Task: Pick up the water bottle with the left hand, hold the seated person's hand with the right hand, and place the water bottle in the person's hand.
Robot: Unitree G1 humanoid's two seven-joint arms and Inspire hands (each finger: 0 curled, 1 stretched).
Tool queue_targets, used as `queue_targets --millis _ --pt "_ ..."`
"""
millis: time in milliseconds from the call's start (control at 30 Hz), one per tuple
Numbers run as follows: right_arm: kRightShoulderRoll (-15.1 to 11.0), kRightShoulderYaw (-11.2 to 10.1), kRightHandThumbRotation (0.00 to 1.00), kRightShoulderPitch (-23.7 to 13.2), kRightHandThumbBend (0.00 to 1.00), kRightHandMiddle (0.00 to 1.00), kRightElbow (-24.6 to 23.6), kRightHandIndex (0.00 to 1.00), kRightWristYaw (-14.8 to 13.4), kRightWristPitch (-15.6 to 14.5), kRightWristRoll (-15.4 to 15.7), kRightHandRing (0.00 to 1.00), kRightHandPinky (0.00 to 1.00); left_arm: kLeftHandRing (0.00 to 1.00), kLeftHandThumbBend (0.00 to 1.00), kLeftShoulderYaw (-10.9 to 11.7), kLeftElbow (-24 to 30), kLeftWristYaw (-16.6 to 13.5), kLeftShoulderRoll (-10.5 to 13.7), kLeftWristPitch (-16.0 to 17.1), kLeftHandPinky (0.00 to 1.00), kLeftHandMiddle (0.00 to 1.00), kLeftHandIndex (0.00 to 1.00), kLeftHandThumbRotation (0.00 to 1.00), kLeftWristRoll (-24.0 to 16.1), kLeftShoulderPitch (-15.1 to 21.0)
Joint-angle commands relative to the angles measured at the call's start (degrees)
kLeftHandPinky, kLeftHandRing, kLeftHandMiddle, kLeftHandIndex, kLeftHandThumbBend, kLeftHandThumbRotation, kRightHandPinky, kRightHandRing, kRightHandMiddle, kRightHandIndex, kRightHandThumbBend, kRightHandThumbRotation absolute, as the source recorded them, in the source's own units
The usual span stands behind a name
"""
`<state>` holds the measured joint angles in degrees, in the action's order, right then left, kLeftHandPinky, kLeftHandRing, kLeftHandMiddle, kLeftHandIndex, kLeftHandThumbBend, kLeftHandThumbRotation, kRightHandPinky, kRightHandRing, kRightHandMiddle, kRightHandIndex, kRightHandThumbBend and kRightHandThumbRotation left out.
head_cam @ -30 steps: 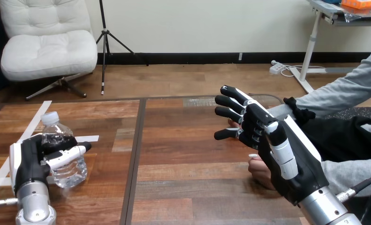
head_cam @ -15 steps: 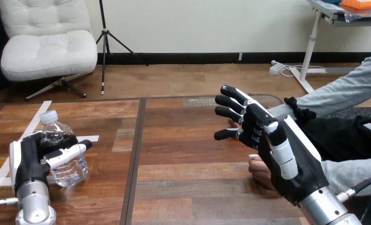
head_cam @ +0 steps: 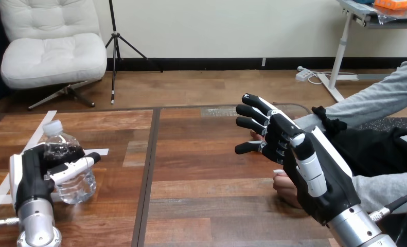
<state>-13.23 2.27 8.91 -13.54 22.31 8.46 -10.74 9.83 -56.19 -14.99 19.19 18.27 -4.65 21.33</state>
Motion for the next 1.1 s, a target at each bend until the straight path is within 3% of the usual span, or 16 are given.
queue_targets --millis 0,467,900,1067 --pt "0.7 -0.2 1.00 -2.0 1.00 0.92 -1.1 0.93 -0.1 1.4 -0.3 0.90 0.69 0.34 0.76 -0.2 1.4 -1.4 0.2 3.7 0.28 0.38 0.41 0.00 -0.5 3.1" --pt "0.7 0.0 1.00 -1.9 1.00 0.92 -1.1 0.93 -0.3 1.2 0.1 0.91 0.69 0.34 0.77 -0.8 2.9 -3.4 0.0 7.6 0.29 0.38 0.41 0.00 -1.7 1.9" --pt "0.7 -0.2 1.00 -2.0 0.98 0.92 -0.6 0.93 -0.2 1.0 0.0 0.91 0.69 0.33 0.77 -1.8 2.8 -6.4 0.6 17.1 0.29 0.38 0.40 0.00 -5.1 0.6" --pt "0.5 -0.3 0.98 -1.9 0.99 0.92 -0.5 0.93 -0.4 0.9 0.3 0.91 0.69 0.33 0.77 -2.4 3.4 -7.7 1.0 19.3 0.29 0.38 0.40 0.00 -7.0 0.1"
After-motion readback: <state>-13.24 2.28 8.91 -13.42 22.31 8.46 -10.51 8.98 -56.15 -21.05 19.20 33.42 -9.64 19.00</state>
